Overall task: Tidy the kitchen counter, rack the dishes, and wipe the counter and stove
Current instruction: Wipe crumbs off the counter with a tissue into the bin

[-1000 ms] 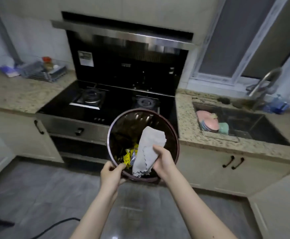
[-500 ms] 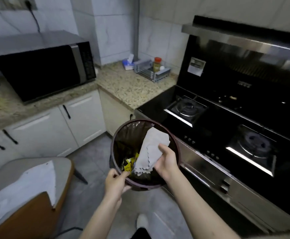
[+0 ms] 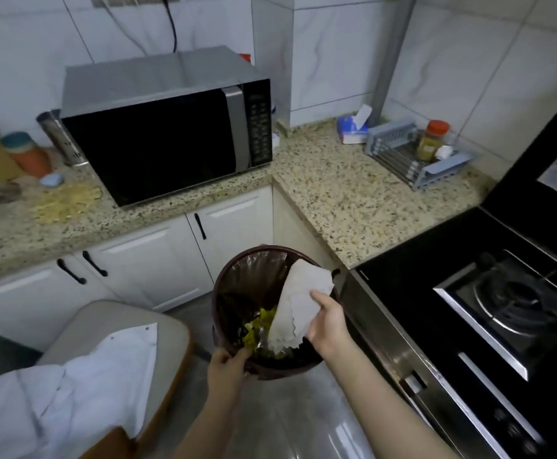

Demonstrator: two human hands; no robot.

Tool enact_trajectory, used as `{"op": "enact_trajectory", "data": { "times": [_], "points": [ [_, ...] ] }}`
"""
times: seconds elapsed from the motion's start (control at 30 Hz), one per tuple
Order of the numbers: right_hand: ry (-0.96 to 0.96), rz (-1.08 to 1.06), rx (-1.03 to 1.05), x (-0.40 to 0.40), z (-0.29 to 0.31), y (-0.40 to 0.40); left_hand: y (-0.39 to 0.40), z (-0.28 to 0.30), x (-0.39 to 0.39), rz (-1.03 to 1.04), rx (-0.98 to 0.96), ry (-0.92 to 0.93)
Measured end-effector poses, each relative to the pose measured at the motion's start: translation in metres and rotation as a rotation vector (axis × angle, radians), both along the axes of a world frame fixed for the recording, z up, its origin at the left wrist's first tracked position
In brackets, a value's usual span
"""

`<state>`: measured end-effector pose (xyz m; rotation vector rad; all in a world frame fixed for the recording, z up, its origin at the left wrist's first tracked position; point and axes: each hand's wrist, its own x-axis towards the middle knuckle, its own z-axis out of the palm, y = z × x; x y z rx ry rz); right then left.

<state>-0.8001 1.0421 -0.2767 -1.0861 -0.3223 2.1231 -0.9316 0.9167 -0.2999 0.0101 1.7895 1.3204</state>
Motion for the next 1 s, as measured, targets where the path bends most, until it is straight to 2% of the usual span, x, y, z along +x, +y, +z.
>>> {"op": "enact_trajectory", "data": {
  "times": [0.27, 0.37, 0.43, 0.57, 0.63, 0.83, 1.0],
  "points": [
    [-0.038, 0.017, -0.12, -0.056, -0.053, 0.091, 0.085, -0.077, -0.065, 0.16, -0.048, -0.213],
    [-0.059, 0.034, -0.083, -0.082, -0.07, 0.137, 0.112, -0.107, -0.097, 0.185, -0.088, -0.27],
    [-0.138, 0.071, -0.034, -0.099, -0.078, 0.169, 0.13, -0.117, -0.113, 0.188, -0.094, -0.299],
    [-0.348, 0.246, 0.01, -0.143, -0.109, 0.209, 0.171, -0.142, -0.147, 0.169, -0.134, -0.283],
    [-0.392, 0.29, -0.008, -0.156, -0.132, 0.217, 0.189, -0.159, -0.16, 0.147, -0.157, -0.268],
    [-0.327, 0.178, -0.138, -0.167, -0.201, 0.228, 0.212, -0.211, -0.183, 0.152, -0.214, -0.198],
    [-0.391, 0.149, -0.207, -0.171, -0.259, 0.239, 0.226, -0.262, -0.187, 0.166, -0.228, -0.218]
  ]
}}
